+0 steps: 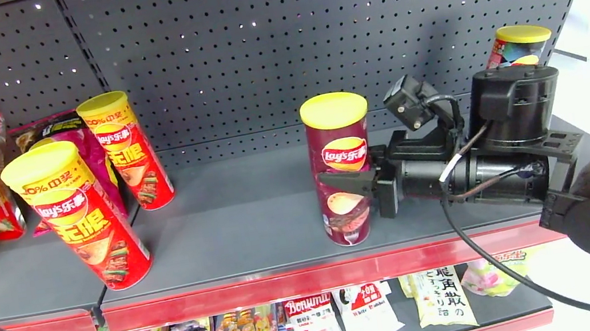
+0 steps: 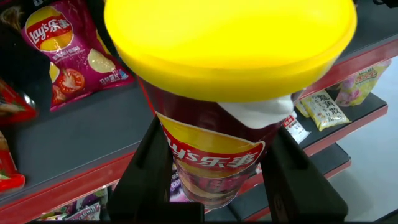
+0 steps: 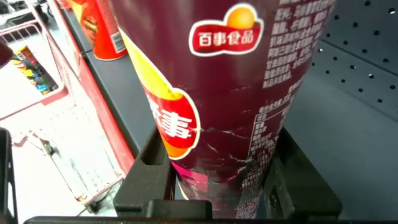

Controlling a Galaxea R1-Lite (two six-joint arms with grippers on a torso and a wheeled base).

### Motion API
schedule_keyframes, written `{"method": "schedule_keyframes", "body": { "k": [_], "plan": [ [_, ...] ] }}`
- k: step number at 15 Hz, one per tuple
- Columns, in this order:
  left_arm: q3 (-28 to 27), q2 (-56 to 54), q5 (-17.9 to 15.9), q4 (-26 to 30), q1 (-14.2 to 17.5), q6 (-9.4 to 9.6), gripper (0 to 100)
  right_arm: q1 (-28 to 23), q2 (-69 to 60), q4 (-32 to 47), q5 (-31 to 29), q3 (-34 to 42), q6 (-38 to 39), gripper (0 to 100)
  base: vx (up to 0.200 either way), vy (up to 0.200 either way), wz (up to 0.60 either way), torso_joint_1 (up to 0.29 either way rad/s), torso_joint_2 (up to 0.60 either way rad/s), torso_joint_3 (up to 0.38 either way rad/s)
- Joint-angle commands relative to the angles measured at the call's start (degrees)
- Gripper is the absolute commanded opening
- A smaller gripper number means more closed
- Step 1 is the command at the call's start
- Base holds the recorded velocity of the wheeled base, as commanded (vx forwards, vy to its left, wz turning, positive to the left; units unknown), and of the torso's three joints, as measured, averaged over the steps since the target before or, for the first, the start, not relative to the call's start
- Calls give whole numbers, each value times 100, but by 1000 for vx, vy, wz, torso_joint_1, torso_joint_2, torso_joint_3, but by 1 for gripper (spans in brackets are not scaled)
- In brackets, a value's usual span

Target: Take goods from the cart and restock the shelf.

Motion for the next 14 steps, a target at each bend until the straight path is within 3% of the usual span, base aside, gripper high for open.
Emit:
{"method": "schedule_keyframes", "body": {
  "k": [1, 14],
  "plan": [
    [1, -7, 0, -1, -1, -1, 0, 51, -19, 2, 1, 31, -2, 0, 0, 0, 0, 0, 0, 0],
    [9, -7, 0, -1, -1, -1, 0, 121, 16, -113, -43, 339, -2, 0, 0, 0, 0, 0, 0, 0]
  ]
}}
